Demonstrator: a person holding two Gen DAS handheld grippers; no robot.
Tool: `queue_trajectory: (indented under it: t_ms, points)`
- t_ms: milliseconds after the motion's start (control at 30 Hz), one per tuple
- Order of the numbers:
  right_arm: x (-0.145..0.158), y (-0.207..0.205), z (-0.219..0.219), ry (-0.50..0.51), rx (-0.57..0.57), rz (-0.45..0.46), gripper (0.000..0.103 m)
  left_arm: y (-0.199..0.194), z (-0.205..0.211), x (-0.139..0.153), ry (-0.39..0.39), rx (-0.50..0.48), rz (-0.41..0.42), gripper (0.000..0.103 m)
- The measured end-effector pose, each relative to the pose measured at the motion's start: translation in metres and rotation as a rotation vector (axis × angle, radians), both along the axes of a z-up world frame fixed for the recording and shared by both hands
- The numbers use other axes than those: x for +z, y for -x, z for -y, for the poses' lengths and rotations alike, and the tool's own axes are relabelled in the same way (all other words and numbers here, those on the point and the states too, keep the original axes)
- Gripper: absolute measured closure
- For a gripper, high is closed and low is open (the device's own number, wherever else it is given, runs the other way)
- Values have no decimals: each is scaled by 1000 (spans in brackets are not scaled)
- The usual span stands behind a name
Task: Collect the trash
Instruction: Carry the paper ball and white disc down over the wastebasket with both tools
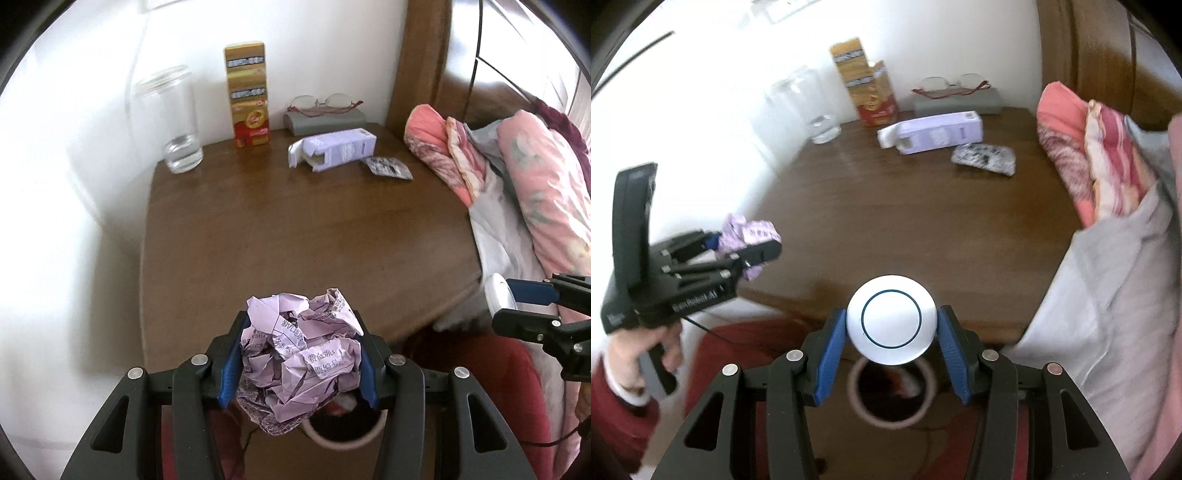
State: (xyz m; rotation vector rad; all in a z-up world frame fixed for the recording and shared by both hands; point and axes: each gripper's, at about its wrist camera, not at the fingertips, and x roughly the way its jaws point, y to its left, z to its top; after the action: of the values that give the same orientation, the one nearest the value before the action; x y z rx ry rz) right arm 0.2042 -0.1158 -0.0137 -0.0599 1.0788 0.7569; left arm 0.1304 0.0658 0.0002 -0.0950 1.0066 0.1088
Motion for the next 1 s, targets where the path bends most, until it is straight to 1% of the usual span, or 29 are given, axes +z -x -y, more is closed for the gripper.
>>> queue_trajectory:
  t_ms: [100, 233, 433, 567, 733, 933, 1000]
  points:
    - [0, 27, 7, -45, 20, -27, 54, 28, 7, -3, 6, 13, -9, 50]
    - [0, 56, 16, -68, 43, -40, 54, 57, 16, -15, 4, 34, -22, 50]
    - [-4, 84, 33, -112, 29, -59, 54, 77, 37, -45, 29, 25, -81, 50]
    - [-12, 92, 40, -108, 25, -78, 54, 80, 52, -73, 49, 17, -107, 50]
    - [-23, 96, 48, -117, 3, -107, 54, 70, 66, -123, 91, -1, -215, 50]
    - [-32, 93, 55, -127, -31, -132, 53, 52, 70, -159, 116, -4, -304, 50]
    - [-36, 91, 57, -132, -42, -143, 53, 46, 69, -168, 124, 2, -314, 50]
